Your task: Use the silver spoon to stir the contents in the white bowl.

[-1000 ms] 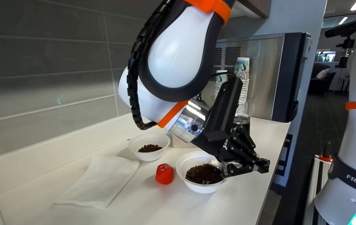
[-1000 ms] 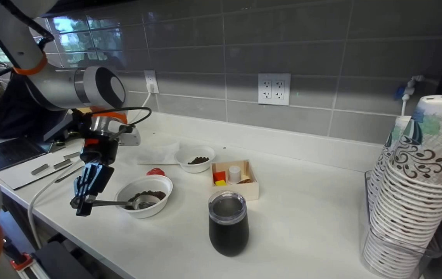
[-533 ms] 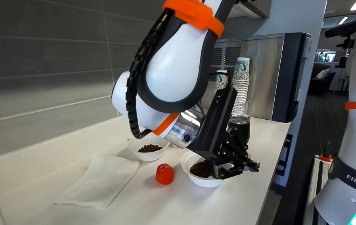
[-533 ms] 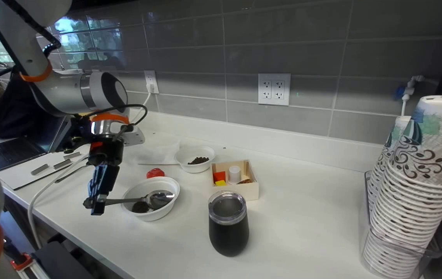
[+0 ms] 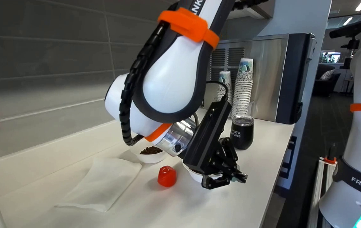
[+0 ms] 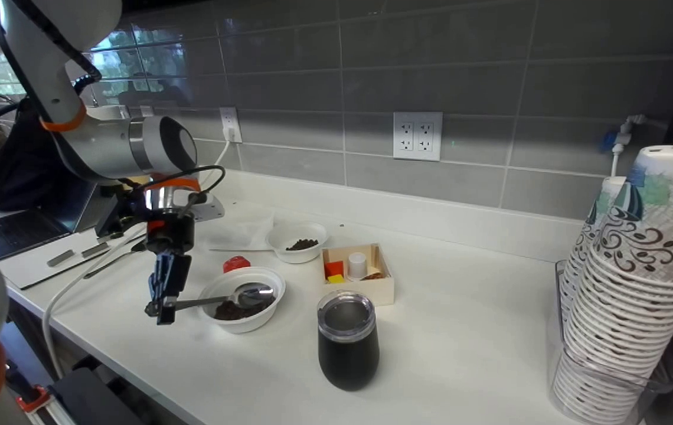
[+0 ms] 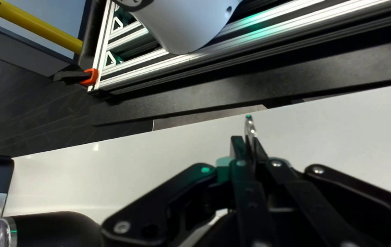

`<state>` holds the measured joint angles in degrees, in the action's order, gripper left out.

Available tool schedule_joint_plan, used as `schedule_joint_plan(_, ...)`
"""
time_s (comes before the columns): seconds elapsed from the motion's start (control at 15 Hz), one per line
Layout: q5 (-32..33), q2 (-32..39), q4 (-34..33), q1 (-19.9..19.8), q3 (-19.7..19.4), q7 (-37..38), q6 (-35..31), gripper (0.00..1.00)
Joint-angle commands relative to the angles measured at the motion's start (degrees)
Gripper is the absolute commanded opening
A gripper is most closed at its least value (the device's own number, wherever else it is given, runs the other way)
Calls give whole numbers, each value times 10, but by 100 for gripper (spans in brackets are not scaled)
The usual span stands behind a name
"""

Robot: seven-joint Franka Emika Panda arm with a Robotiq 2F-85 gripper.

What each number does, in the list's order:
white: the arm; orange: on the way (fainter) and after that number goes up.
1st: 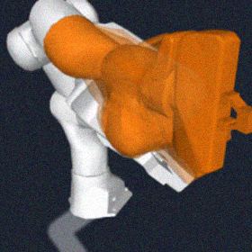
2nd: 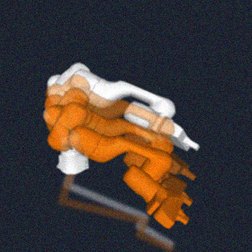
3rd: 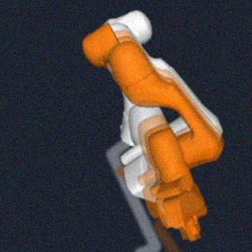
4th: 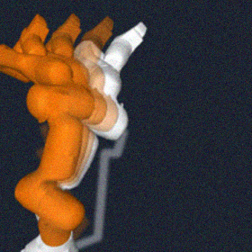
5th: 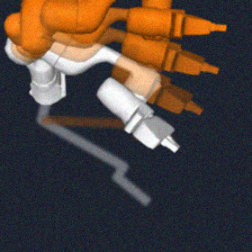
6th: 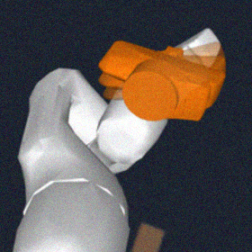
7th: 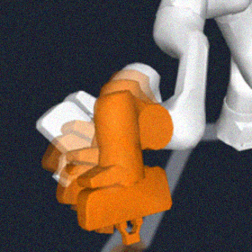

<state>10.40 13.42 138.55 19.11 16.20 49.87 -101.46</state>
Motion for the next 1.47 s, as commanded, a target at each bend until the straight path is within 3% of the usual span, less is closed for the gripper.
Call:
schedule_joint_plan(0.0,12,20,-14,10,-12,12,-20,1)
schedule_joint_plan(0.07,13,20,-15,11,-14,16,-21,1)
schedule_joint_plan(0.13,12,19,-16,11,-14,17,-22,30)
schedule_joint_plan(0.2,13,18,-18,12,-14,17,-21,30)
schedule_joint_plan(0.8,-2,-63,8,7,-13,15,-44,97)
schedule_joint_plan(1.4,-21,-280,152,14,34,87,-151,100)
